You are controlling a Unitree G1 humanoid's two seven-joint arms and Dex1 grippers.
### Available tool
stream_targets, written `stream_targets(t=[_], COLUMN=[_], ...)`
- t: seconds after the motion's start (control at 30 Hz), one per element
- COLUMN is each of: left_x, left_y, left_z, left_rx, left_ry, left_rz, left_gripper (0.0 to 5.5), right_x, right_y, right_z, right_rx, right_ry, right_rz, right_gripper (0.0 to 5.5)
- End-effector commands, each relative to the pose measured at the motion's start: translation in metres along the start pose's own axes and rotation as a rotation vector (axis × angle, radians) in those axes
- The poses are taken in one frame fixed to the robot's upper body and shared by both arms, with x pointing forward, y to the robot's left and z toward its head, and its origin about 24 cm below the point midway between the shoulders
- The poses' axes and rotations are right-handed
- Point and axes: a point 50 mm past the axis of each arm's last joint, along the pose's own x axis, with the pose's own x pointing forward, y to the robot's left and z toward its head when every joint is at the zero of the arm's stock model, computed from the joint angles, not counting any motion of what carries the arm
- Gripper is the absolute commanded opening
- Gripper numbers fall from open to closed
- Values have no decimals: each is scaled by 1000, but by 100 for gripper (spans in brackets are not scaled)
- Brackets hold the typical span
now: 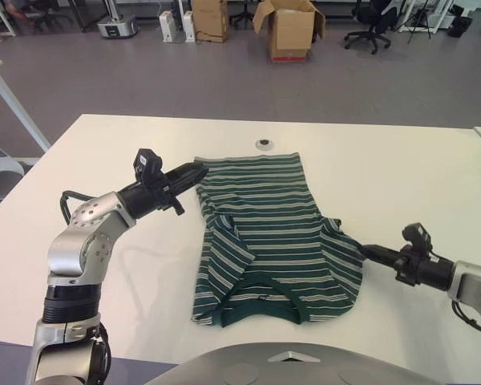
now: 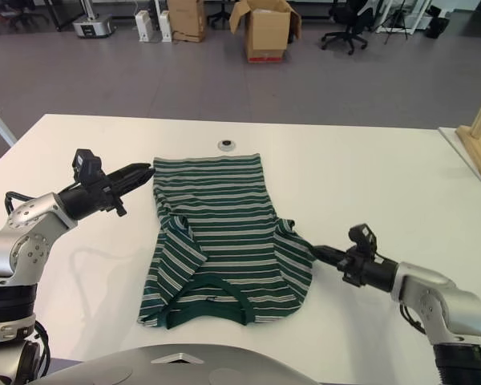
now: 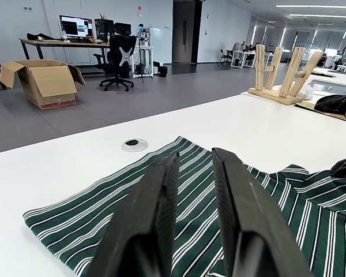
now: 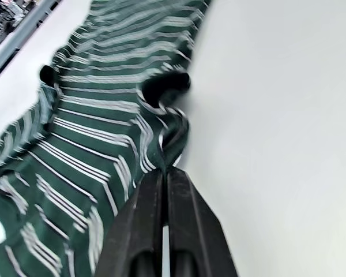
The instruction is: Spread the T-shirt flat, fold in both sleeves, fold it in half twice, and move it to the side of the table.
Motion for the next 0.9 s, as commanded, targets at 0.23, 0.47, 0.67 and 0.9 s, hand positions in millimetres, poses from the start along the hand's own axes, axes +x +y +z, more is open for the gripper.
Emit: stream_targets(t=[0.23, 0.47, 0.67, 0.9], left_x=[5, 4, 1, -60], left_y=[-1, 0, -3, 18], left_z=[6, 4, -4, -44], left_rx=[45, 40, 131, 775], left_ry=[-28, -23, 45, 610], left_rz=[18, 33, 10, -438], left_gripper=[104, 104, 104, 152], right_x=[66, 95, 82, 33], right_y=[49, 75, 74, 25], right_z=[17, 8, 34, 8], right_rx=[-27, 80, 42, -835], right_ry=[-5, -5, -150, 235], right_rz=[225, 300, 245, -36], right_gripper=[3, 47, 110, 162])
